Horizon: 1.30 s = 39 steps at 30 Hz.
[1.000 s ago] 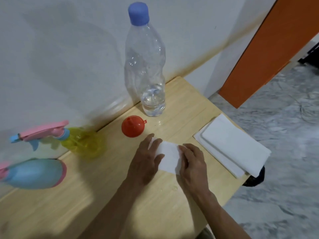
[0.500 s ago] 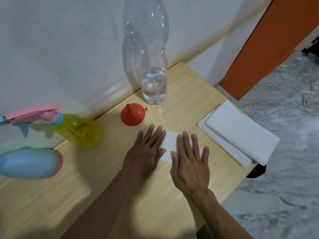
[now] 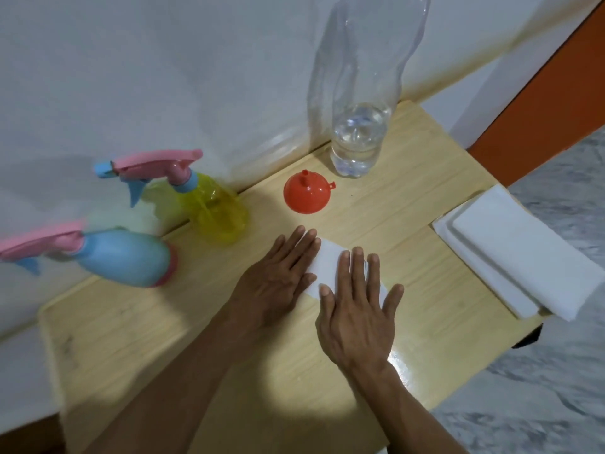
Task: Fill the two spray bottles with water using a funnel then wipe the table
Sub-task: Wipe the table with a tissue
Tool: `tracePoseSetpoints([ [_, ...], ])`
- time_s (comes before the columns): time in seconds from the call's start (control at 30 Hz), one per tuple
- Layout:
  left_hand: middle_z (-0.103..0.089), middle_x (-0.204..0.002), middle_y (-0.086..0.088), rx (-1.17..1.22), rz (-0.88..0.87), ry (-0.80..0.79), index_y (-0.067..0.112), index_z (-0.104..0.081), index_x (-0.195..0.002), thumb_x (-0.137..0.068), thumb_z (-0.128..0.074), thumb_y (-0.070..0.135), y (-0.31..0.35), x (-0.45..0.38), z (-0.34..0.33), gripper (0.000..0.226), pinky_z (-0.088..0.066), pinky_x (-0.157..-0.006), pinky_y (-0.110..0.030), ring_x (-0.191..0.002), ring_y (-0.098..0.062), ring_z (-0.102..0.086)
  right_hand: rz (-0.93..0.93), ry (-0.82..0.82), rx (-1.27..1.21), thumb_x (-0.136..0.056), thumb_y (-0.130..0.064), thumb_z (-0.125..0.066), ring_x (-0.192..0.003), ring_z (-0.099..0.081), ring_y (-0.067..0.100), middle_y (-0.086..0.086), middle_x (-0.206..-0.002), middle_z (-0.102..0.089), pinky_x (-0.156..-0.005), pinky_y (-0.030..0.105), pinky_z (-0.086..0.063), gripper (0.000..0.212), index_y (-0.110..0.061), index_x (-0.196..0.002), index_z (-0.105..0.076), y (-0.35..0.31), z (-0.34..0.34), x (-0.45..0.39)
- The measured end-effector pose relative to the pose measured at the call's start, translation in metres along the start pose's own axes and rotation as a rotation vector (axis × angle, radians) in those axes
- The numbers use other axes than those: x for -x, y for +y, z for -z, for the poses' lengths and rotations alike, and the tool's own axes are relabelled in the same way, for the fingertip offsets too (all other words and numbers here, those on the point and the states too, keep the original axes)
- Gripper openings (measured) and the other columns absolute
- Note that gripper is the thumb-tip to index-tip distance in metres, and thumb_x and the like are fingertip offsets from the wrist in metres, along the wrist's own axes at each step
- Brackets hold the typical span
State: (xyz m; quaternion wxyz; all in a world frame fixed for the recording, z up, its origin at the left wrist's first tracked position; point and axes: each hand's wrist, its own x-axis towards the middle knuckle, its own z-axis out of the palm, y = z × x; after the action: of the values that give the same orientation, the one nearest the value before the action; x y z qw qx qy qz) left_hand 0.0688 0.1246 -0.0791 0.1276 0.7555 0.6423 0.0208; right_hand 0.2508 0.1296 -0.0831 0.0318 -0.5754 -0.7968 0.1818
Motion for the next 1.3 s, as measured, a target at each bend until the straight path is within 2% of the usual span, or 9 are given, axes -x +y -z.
tracePoseSetpoints([
  [0.1,-0.009,-0.167,-0.007,-0.015,0.011,0.031,0.007,-0.014,-0.159,-0.106,-0.016,0.037,-0.009,0.015,0.000,0.060,-0.009,-0.126,-0.040,-0.156,-0.025,-0.003,0.032,0.007,-0.004,-0.107,-0.049,-0.011,-0.157,0.014,0.019,-0.005,-0.171,0.005,-0.122,0.061,0.006,0.063,-0.020,-0.163,-0.003,-0.013,-0.006,0.004],
  [0.27,-0.022,-0.164,-0.013,-0.025,0.056,0.054,0.002,-0.024,-0.156,-0.106,-0.024,0.032,-0.024,0.041,-0.002,0.058,-0.019,-0.124,-0.044,-0.153,-0.029,-0.016,0.091,0.027,0.015,-0.108,-0.044,-0.019,-0.158,0.005,0.020,-0.003,-0.171,-0.005,-0.121,0.058,0.007,0.062,-0.016,-0.162,-0.012,-0.038,-0.018,0.012],
  [0.5,-0.034,-0.159,-0.017,-0.007,0.146,0.110,-0.002,-0.035,-0.151,-0.109,-0.013,0.035,-0.038,0.085,-0.002,0.061,-0.018,-0.122,-0.041,-0.149,-0.031,-0.027,0.203,0.041,0.054,-0.106,-0.038,-0.029,-0.158,-0.007,0.024,0.001,-0.170,-0.016,-0.119,0.061,0.001,0.061,-0.012,-0.161,-0.022,-0.071,-0.031,0.023],
  [0.87,-0.045,-0.151,-0.022,0.012,0.401,0.267,-0.006,-0.046,-0.143,-0.103,-0.037,0.023,-0.043,0.152,-0.015,0.051,-0.034,-0.117,-0.050,-0.142,-0.038,-0.041,0.428,-0.017,0.056,-0.107,-0.037,-0.031,-0.158,-0.009,0.021,-0.003,-0.169,-0.021,-0.120,0.062,-0.010,0.057,-0.017,-0.160,-0.028,-0.112,-0.050,0.037],
  [0.93,-0.044,-0.152,-0.023,0.016,0.462,0.280,-0.007,-0.045,-0.144,-0.103,-0.037,0.024,-0.044,0.168,-0.017,0.052,-0.030,-0.118,-0.049,-0.143,-0.038,-0.040,0.501,-0.073,0.065,-0.107,-0.038,-0.028,-0.158,-0.004,0.022,-0.004,-0.169,-0.018,-0.120,0.062,-0.012,0.056,-0.019,-0.160,-0.027,-0.119,-0.054,0.040],
  [1.03,-0.041,-0.154,-0.022,0.036,0.568,0.301,-0.005,-0.041,-0.146,-0.107,-0.027,0.030,-0.044,0.198,-0.020,0.054,-0.022,-0.120,-0.044,-0.145,-0.035,-0.036,0.628,-0.105,0.064,-0.107,-0.036,-0.033,-0.157,-0.010,0.025,-0.003,-0.168,-0.024,-0.119,0.064,-0.017,0.054,-0.019,-0.158,-0.031,-0.130,-0.060,0.047],
  [1.2,-0.049,-0.146,-0.028,-0.011,0.670,0.340,-0.010,-0.049,-0.139,-0.110,-0.016,0.034,-0.042,0.240,-0.031,0.062,-0.034,-0.112,-0.054,-0.136,-0.044,-0.045,0.832,-0.154,0.032,-0.107,-0.034,-0.031,-0.157,-0.011,0.025,-0.003,-0.167,-0.026,-0.120,0.062,-0.014,0.054,-0.019,-0.159,-0.029,-0.146,-0.069,0.053],
  [1.3,-0.042,-0.152,-0.024,0.022,0.774,0.365,-0.008,-0.042,-0.144,-0.110,-0.015,0.036,-0.029,0.261,-0.038,0.062,-0.017,-0.122,-0.041,-0.143,-0.038,-0.037,0.988,-0.184,0.027,-0.107,-0.032,-0.034,-0.157,-0.014,0.026,-0.001,-0.167,-0.029,-0.119,0.063,-0.016,0.054,-0.016,-0.159,-0.031,-0.151,-0.074,0.054],
])
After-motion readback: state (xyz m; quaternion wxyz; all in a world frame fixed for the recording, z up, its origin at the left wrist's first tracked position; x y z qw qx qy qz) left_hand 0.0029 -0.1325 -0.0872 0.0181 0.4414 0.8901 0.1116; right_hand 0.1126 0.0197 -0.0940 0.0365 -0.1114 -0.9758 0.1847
